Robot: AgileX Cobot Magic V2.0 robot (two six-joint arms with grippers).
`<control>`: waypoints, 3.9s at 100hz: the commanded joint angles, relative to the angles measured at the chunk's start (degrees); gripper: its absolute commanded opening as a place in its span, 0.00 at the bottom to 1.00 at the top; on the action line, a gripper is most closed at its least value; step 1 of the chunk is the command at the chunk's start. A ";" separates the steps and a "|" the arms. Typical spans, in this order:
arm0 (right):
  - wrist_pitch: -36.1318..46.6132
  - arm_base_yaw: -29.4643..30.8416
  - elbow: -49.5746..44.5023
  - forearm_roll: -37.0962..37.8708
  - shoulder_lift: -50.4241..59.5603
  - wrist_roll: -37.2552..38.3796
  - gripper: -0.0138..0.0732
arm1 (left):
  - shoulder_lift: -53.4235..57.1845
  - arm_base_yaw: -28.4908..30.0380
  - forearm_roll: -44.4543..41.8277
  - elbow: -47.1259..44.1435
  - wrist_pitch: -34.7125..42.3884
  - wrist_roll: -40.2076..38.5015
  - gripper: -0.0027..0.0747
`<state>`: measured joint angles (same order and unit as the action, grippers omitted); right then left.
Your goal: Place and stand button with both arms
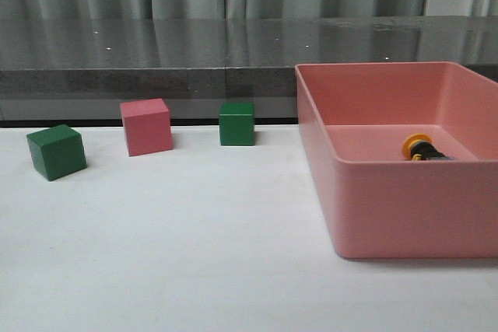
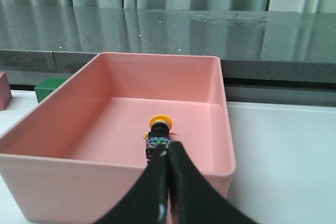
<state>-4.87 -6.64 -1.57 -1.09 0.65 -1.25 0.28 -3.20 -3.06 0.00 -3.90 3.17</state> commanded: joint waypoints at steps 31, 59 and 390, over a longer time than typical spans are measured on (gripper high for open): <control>11.39 0.21 2.31 0.40 0.79 0.06 0.09 | 1.73 0.04 0.04 -2.64 4.70 -0.66 0.01; -4.76 0.21 23.61 -1.25 -12.75 0.06 0.09 | 1.73 0.04 0.04 -2.64 4.70 -0.66 0.01; -40.69 -32.83 101.19 -8.78 -113.99 -51.64 0.27 | 1.73 0.04 0.04 -2.64 4.70 -0.66 0.01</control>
<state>-47.17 -38.74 96.26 -9.14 -113.23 -50.17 0.28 -3.20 -3.06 0.00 -3.90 3.17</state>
